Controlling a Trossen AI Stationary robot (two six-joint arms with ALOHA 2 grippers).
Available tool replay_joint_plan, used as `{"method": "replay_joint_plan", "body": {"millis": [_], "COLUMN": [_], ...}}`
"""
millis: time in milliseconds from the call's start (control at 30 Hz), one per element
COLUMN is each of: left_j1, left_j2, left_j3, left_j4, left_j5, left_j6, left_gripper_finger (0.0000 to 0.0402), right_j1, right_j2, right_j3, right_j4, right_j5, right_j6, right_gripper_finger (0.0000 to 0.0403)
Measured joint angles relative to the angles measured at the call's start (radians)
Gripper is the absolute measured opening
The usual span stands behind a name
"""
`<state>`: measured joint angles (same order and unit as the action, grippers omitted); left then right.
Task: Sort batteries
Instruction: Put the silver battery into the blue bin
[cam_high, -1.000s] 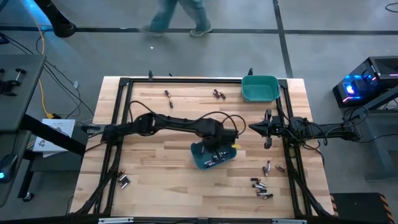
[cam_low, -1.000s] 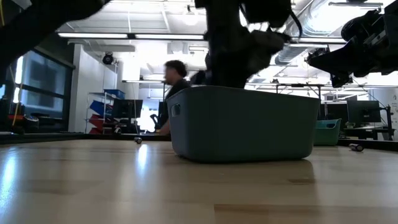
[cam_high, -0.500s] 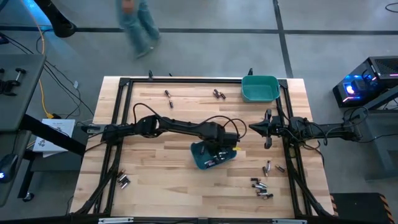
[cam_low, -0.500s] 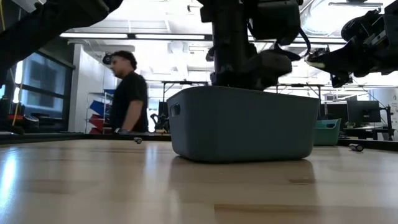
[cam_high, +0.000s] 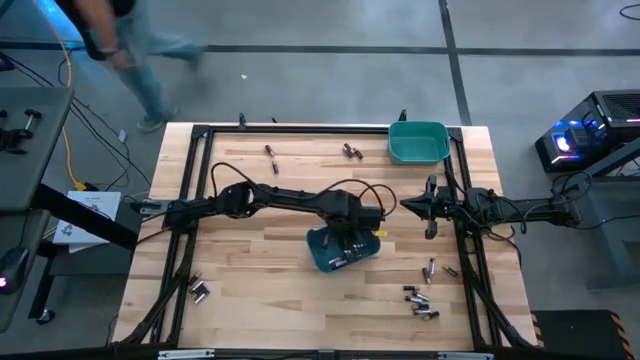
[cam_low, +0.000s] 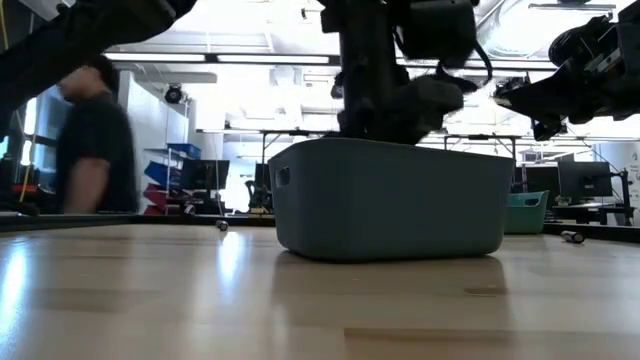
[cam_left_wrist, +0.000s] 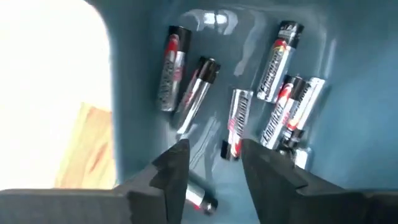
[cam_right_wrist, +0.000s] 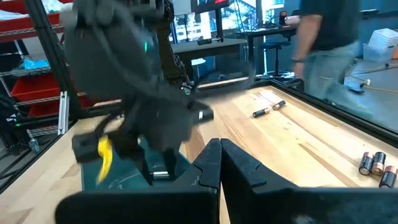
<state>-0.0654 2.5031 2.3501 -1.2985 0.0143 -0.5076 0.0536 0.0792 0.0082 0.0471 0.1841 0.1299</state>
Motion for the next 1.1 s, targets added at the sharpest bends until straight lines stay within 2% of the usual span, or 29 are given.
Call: {"method": "replay_joint_plan", "body": {"millis": [67, 167, 367, 467, 600, 667, 833, 1000, 1100], "left_j1": [-0.002, -0.033, -0.203, -0.306, -0.405, -0.44, -0.503, -0.544, -0.57], "left_j2": [-0.038, -0.12, -0.257, -0.275, -0.296, -0.3, -0.316, -0.393, -0.499], "left_j3": [0.0, 0.0, 0.002, -0.008, -0.103, -0.165, -0.354, -0.607, -0.793], "left_j4": [-0.016, -0.061, -0.214, -0.276, -0.26, -0.274, -0.273, -0.227, -0.159], "left_j5": [-0.015, -0.118, -0.355, -0.424, -0.274, -0.247, -0.099, 0.043, 0.101], "left_j6": [-0.004, -0.045, -0.228, -0.355, -0.444, -0.526, -0.643, -0.719, -0.823], "left_gripper_finger": [0.0144, 0.0144, 0.0131, 0.0125, 0.0113, 0.0106, 0.0097, 0.0096, 0.0096], "right_j1": [0.0, 0.0, 0.0, 0.0, 0.0, 0.0, 0.0, 0.0, 0.0], "right_j2": [0.0, 0.0, 0.0, 0.0, -0.001, 0.001, 0.0, 0.0, 0.0], "right_j3": [0.0, 0.0, 0.0, 0.0, 0.0, 0.0, 0.0, 0.0, 0.0], "right_j4": [0.0, 0.0, 0.0, 0.0, 0.0, 0.0, 0.0, 0.0, 0.0], "right_j5": [0.0, 0.0, 0.0, 0.0, 0.0, 0.0, 0.0, 0.0, 0.0], "right_j6": [0.0, 0.0, 0.0, 0.0, 0.0, 0.0, 0.0, 0.0, 0.0], "right_gripper_finger": [0.0, 0.0, 0.0, 0.0, 0.0, 0.0, 0.0, 0.0, 0.0]}}
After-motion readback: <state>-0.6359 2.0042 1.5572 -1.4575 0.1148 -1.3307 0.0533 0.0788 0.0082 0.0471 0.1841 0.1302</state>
